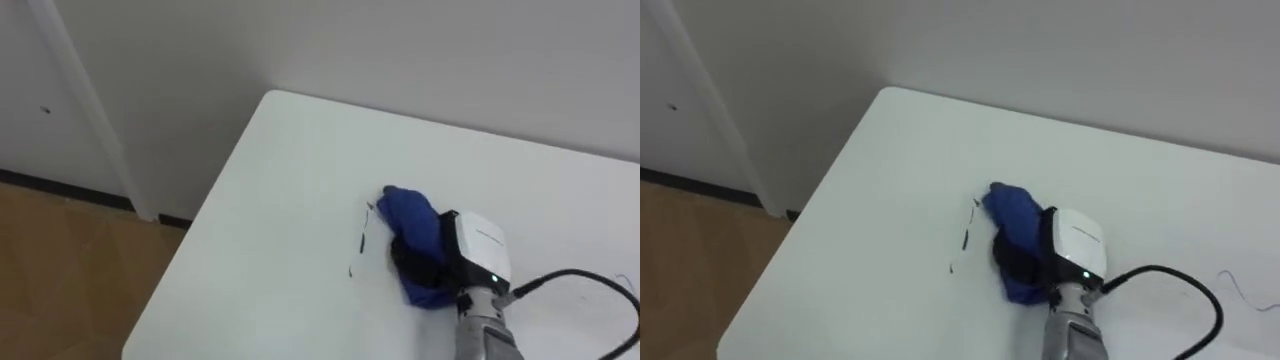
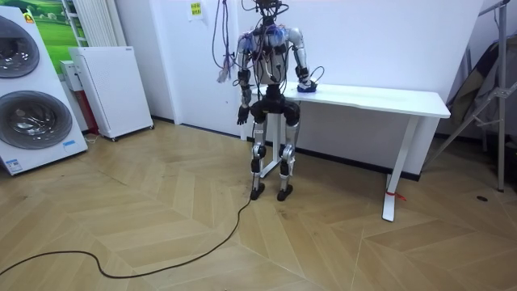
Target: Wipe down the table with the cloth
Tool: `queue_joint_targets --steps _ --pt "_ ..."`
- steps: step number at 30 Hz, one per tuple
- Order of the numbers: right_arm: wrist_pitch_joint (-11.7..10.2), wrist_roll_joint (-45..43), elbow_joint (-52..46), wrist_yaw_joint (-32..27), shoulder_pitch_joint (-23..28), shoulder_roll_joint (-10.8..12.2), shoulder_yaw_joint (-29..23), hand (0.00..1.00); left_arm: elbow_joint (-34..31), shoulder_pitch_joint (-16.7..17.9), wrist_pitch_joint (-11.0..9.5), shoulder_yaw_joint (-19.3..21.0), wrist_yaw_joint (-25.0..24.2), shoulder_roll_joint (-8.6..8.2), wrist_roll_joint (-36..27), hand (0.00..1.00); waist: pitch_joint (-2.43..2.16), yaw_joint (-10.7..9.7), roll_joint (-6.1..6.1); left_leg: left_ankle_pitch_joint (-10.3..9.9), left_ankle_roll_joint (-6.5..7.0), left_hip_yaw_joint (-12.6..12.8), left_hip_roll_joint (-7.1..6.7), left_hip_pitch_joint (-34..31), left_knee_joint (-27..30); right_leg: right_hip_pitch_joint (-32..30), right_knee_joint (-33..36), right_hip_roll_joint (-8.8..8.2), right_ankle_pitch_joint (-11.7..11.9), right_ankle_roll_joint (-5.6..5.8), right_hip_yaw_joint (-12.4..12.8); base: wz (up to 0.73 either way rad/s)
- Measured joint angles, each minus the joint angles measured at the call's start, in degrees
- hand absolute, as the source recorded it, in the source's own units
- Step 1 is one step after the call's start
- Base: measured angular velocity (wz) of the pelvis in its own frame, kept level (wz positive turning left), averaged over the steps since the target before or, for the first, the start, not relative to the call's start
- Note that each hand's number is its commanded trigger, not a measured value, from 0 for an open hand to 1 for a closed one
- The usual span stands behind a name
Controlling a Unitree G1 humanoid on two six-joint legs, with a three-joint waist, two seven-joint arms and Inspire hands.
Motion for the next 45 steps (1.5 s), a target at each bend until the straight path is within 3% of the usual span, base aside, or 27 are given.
queue_joint_targets --steps 2,4,7,10,12,15,17,19,21,22,24,25,26,28,29,30,31,33,34,35,36,37,39,41,42,44,45 --pt "-4.7 1.5 3.1 -4.6 2.6 -2.2 -3.9 1.0 0.8 2.1 -0.4 3.0 -0.3 0.8 0.5 0.0 -0.14 -1.6 -0.22 0.1 0.24 -0.8 -0.35 0.1 0.0 1.5 -1.1 -0.35 -0.5 0.52 -1.0 0.54" --pt "-6.1 4.3 4.0 -7.5 7.0 -4.0 -9.8 1.0 0.9 3.8 -0.7 6.1 -0.8 2.02 1.9 0.0 -0.56 -2.7 -0.61 0.4 0.62 -0.9 -0.79 0.3 0.0 2.5 -1.8 -1.02 -1.0 1.25 -1.2 0.76" --pt "-6.7 7.6 9.3 -11.4 9.6 -5.3 -17.1 1.0 1.0 6.1 0.3 8.4 -1.9 4.51 2.4 0.0 -1.04 -3.4 -0.81 0.1 1.34 -0.8 -0.98 1.3 0.0 4.0 -1.7 -1.54 -1.7 2.06 -1.0 0.32" --pt "-6.7 9.7 12.8 -11.4 8.6 -6.2 -18.1 1.0 1.1 5.6 0.2 8.2 -3.4 5.24 2.3 0.0 -1.21 -3.1 -0.97 -0.1 1.75 -0.6 -1.08 2.1 -0.1 4.2 -0.6 -1.6 -1.7 2.08 -0.4 -0.08" --pt "-5.0 10.3 12.8 -10.3 7.2 -5.7 -17.6 1.0 1.2 5.2 -0.2 7.7 -3.7 4.71 2.3 0.0 -1.22 -2.5 -1.01 -0.3 1.99 0.4 -1.07 2.7 -0.2 4.6 -0.5 -1.59 -1.6 2.21 0.9 -0.31" --pt "-0.1 11.3 11.3 -7.1 2.6 -3.6 -15.0 1.0 2.1 3.7 0.0 5.4 -3.9 3.64 2.0 0.0 -1.16 -0.6 -0.87 -0.6 1.84 4.2 -0.53 3.6 -0.3 3.4 0.2 -1.14 -1.2 2.3 2.0 -0.79" --pt "4.3 8.9 7.1 -2.5 0.0 -2.0 -9.5 1.0 3.2 1.3 0.0 3.2 -3.8 3.11 0.9 0.0 -1.06 2.2 -0.74 -1.0 1.42 6.8 0.23 4.3 -0.3 1.5 1.9 -0.68 -0.6 1.48 1.7 -1.08" --pt "7.1 5.6 1.6 1.6 -1.5 -0.6 -3.0 1.0 5.4 -1.2 -0.1 1.9 -3.2 3.03 -0.3 0.0 -0.87 4.9 -0.52 -1.5 1.21 7.2 0.67 4.0 0.2 -0.9 4.1 -0.11 -0.2 0.65 0.8 -1.23" --pt "7.1 3.0 -0.7 5.3 -4.6 1.1 4.1 1.0 8.1 -4.2 0.0 1.3 -3.0 2.97 -1.8 0.0 -0.41 6.3 -0.38 -2.0 1.12 7.1 0.85 3.3 0.9 -3.4 6.5 -0.25 0.0 0.09 -2.2 -0.85" --pt "6.9 2.0 -0.2 6.7 -7.0 3.8 6.3 1.0 8.9 -5.9 0.0 0.5 -3.0 2.98 -2.7 0.0 -0.07 6.7 -0.27 -2.5 1.07 7.2 1.37 2.0 2.5 -4.9 8.3 -0.59 -0.1 0.11 -3.4 -0.04" --pt "5.7 1.0 2.3 7.1 -10.0 5.4 7.8 1.0 8.4 -7.6 -0.7 -0.4 -3.0 2.73 -2.7 0.0 0.32 7.3 0.2 -3.1 0.93 7.6 2.15 0.0 5.0 -8.4 14.7 -3.18 -2.1 2.15 -4.8 0.32" --pt "5.2 1.1 3.9 6.5 -11.6 5.2 7.6 1.0 7.9 -8.4 -1.2 -0.9 -3.1 2.72 -2.8 0.0 0.37 8.0 0.2 -3.5 0.34 10.3 2.75 -1.2 6.5 -10.7 20.8 -8.36 -4.8 3.22 -5.0 0.58" --pt "5.1 1.5 6.3 4.7 -12.5 5.0 7.3 1.0 7.3 -8.4 -1.0 -1.0 -3.1 3.03 -2.9 0.0 0.4 8.3 0.27 -3.7 -0.1 11.0 3.31 -1.7 7.3 -11.2 23.6 -12.99 -6.1 4.48 -5.1 0.63" --pt "2.7 2.7 8.4 1.1 -12.6 4.7 7.4 1.0 6.3 -7.6 -1.0 -0.3 -3.1 4.26 -3.1 0.0 0.56 8.6 -0.13 -3.7 -1.52 13.1 5.1 -2.2 7.6 -11.1 23.2 -18.1 -5.7 5.3 -4.0 0.46" --pt "0.7 3.2 10.2 -1.4 -12.7 4.6 7.3 1.0 6.0 -7.4 -0.9 0.5 -3.4 5.36 -3.2 0.0 0.54 8.5 -0.35 -3.8 -2.68 13.2 6.8 -3.2 8.6 -10.7 20.6 -19.95 -4.7 6.18 -3.7 0.4" --pt "-0.5 3.7 10.9 -2.8 -12.7 4.4 7.3 1.0 6.0 -7.5 -0.9 0.6 -3.5 5.92 -3.1 0.0 0.57 8.3 -0.47 -3.9 -3.28 12.8 7.67 -3.9 9.3 -9.9 18.5 -20.42 -3.8 6.69 -4.0 0.51" --pt "-2.6 4.9 12.3 -5.4 -12.5 3.9 7.1 1.0 5.8 -7.7 -0.9 1.4 -3.7 7.05 -2.6 0.0 0.45 8.1 -0.78 -4.2 -4.73 11.2 9.62 -4.9 10.5 -7.8 13.1 -20.7 -1.3 7.38 -4.2 0.62" --pt "-3.9 6.3 13.2 -7.9 -11.1 3.6 4.8 1.0 5.8 -7.8 -0.5 1.8 -4.5 9.0 -0.8 0.0 0.34 7.2 -2.12 -4.0 -7.13 8.3 11.4 -5.3 11.6 -4.3 6.3 -20.39 3.2 8.44 -4.5 0.73" --pt "-4.4 7.6 13.2 -9.6 -9.4 3.1 3.0 1.0 5.6 -8.0 0.3 1.9 -5.0 10.54 0.7 0.0 0.3 5.3 -3.67 -4.1 -8.83 5.6 12.29 -6.4 13.0 -2.6 4.5 -19.79 6.9 8.48 -5.1 0.81" --pt "-5.1 8.8 13.4 -11.2 -7.7 1.8 0.8 1.0 5.4 -8.4 1.3 2.5 -5.2 10.81 2.7 0.0 0.41 4.6 -3.79 -4.3 -10.73 3.9 13.72 -7.0 14.6 -1.5 5.3 -18.26 4.2 12.51 -6.4 0.53" --pt "-5.0 9.5 13.8 -11.7 -7.1 0.5 -0.7 1.0 5.4 -8.5 1.8 2.9 -5.5 10.71 3.7 0.0 0.36 4.4 -3.58 -3.0 -11.83 3.7 15.7 -7.1 14.9 -1.2 5.3 -16.18 1.9 13.1 -6.9 0.04" --pt "-5.0 9.6 13.9 -11.7 -6.8 -0.2 -1.1 1.0 5.4 -8.7 1.8 2.9 -5.7 10.45 3.6 0.0 0.29 4.5 -3.4 -2.2 -12.08 3.7 16.54 -7.2 14.6 -1.2 5.6 -15.43 0.9 13.2 -7.6 -0.38" --pt "-3.8 9.8 13.7 -11.6 -6.8 -1.6 -1.9 1.0 5.6 -9.0 1.3 2.8 -5.8 9.22 3.4 0.0 -0.05 3.9 -2.54 0.3 -12.46 3.6 18.88 -6.8 12.9 -2.8 8.4 -13.52 -1.9 12.28 -8.9 -0.23" --pt "-2.4 9.7 12.3 -9.6 -7.0 -1.0 -1.5 1.0 5.9 -10.4 0.6 1.9 -5.8 7.08 2.3 0.0 -0.06 2.4 -2.39 4.3 -11.53 3.5 20.66 -6.0 10.2 -5.1 13.0 -12.16 -4.3 9.85 -11.0 -0.05" --pt "-1.9 9.6 11.5 -8.7 -7.1 -0.6 -1.5 1.0 6.4 -11.0 0.1 1.9 -5.8 6.42 1.6 0.0 -0.05 2.3 -2.39 5.1 -11.41 3.7 21.02 -6.0 9.8 -5.6 13.7 -11.87 -4.9 9.31 -11.1 -0.08" --pt "2.3 9.0 7.6 -5.6 -8.4 1.0 0.7 1.0 7.5 -12.3 -1.7 -0.1 -5.6 4.52 -1.8 0.0 -0.02 2.3 -2.09 5.8 -10.89 3.7 21.02 -6.9 9.5 -7.9 15.6 -10.59 -6.7 7.82 -10.9 -0.04" --pt "3.2 8.6 6.7 -4.7 -8.7 1.4 1.3 1.0 7.5 -12.3 -2.0 -0.3 -5.4 4.15 -2.7 0.0 -0.01 2.5 -2.12 5.8 -10.89 4.1 20.96 -7.0 9.5 -8.5 15.9 -10.15 -7.0 7.6 -10.6 -0.15"
